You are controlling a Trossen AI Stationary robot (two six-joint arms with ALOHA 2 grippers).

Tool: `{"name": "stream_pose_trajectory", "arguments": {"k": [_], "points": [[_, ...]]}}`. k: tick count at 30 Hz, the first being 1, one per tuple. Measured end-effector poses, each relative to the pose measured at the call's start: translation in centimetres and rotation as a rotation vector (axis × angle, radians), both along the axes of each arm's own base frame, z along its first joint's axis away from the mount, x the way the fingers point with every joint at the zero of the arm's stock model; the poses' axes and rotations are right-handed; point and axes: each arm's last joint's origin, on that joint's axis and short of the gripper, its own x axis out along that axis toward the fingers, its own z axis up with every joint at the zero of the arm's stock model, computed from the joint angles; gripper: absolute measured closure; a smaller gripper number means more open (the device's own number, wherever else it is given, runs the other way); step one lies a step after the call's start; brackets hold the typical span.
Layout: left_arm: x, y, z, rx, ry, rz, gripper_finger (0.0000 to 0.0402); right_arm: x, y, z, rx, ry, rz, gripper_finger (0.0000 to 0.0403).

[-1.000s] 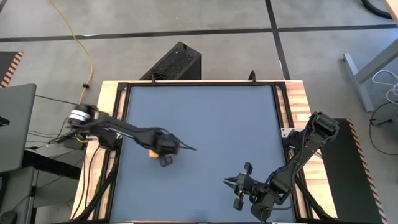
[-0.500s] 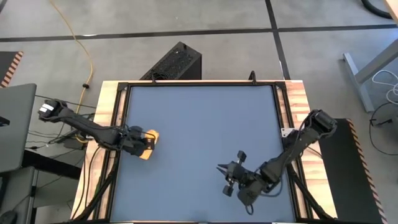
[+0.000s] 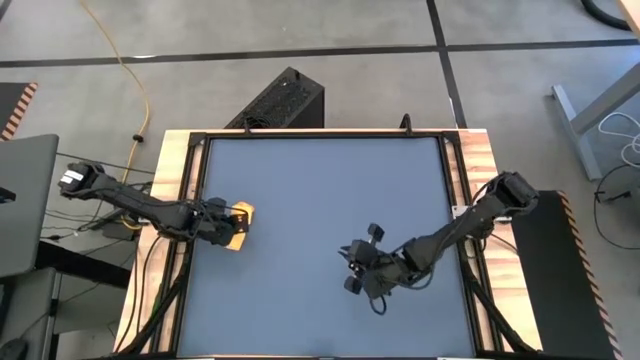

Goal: Roll towel
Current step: Roll the yellow microfiber cloth

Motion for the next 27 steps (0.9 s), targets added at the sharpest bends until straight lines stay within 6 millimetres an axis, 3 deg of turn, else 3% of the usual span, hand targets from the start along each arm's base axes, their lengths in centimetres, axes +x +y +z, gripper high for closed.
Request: {"name": "stream_pose_trajectory", "arguments": {"k": [9,21,27], "points": [[0.5,1.0,0.6,0.077,0.01,0.004,0.0239,0.7,-1.4,-0.1,0.006,0.037,0.016,0.0325],[2.3,1.9,5.3,0.201,0.06,-0.225,0.0235,0.9,-4.3,2.3,0.018,0.017,0.028,0.0325],[2.2,1.9,3.9,0.217,0.143,-0.272,0.0235,0.8,-4.6,2.8,0.028,-0.005,0.021,0.0325]]}}
